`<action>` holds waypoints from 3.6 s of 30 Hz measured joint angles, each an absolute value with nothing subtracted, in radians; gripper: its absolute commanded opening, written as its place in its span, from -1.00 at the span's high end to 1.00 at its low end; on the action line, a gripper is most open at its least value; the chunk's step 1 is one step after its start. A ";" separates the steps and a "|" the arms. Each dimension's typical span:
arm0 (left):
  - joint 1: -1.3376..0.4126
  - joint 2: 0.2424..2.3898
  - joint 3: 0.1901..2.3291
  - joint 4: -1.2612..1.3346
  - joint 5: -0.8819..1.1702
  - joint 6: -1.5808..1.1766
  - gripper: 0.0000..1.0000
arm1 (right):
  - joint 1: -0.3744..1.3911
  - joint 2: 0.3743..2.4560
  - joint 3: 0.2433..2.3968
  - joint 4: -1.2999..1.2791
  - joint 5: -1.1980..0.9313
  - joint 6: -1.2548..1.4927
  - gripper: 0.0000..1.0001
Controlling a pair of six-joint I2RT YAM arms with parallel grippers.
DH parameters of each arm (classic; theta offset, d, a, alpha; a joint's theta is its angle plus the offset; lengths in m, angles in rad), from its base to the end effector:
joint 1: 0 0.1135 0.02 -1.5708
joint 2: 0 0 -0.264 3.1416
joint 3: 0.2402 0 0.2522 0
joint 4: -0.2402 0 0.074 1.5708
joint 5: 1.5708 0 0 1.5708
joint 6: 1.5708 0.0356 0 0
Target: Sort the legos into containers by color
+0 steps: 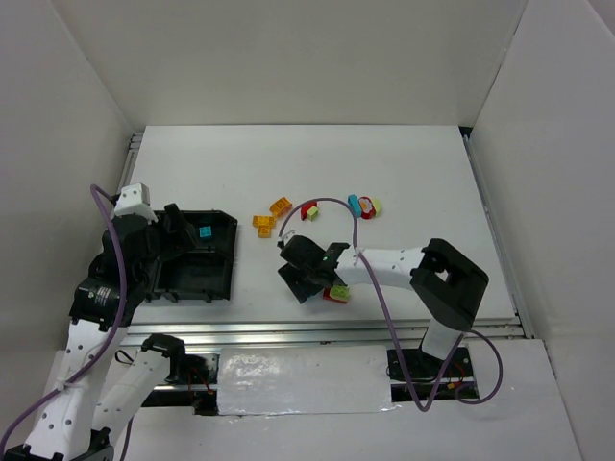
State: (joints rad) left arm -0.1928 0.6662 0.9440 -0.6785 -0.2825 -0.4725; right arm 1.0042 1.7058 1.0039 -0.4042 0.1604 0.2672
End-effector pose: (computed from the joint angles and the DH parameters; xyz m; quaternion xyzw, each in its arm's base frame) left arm 0.1307 -0.0154 0.3593 -0.1920 0.8065 -0.0676 0.5551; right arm 0.1821 0.2756 0.1652 -0.3322 0.9115 0.0735 0.2310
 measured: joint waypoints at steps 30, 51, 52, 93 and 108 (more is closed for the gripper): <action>-0.531 0.873 0.869 -0.315 0.478 -0.846 -0.88 | 1.299 1.043 0.757 -0.181 0.286 0.145 0.62; -0.726 1.028 0.849 -0.272 0.391 -0.844 1.00 | 1.346 1.034 0.787 -0.240 0.397 0.136 -0.05; -0.728 1.030 0.849 -0.270 0.391 -0.842 1.00 | 1.347 1.034 0.787 -0.243 0.400 0.136 -0.51; -0.739 0.757 0.710 0.262 0.622 -0.816 1.00 | 1.336 0.491 0.448 0.305 0.328 0.664 -0.70; -0.741 0.725 0.698 0.284 0.633 -0.819 1.00 | 1.336 0.667 0.428 0.665 0.262 0.616 -0.52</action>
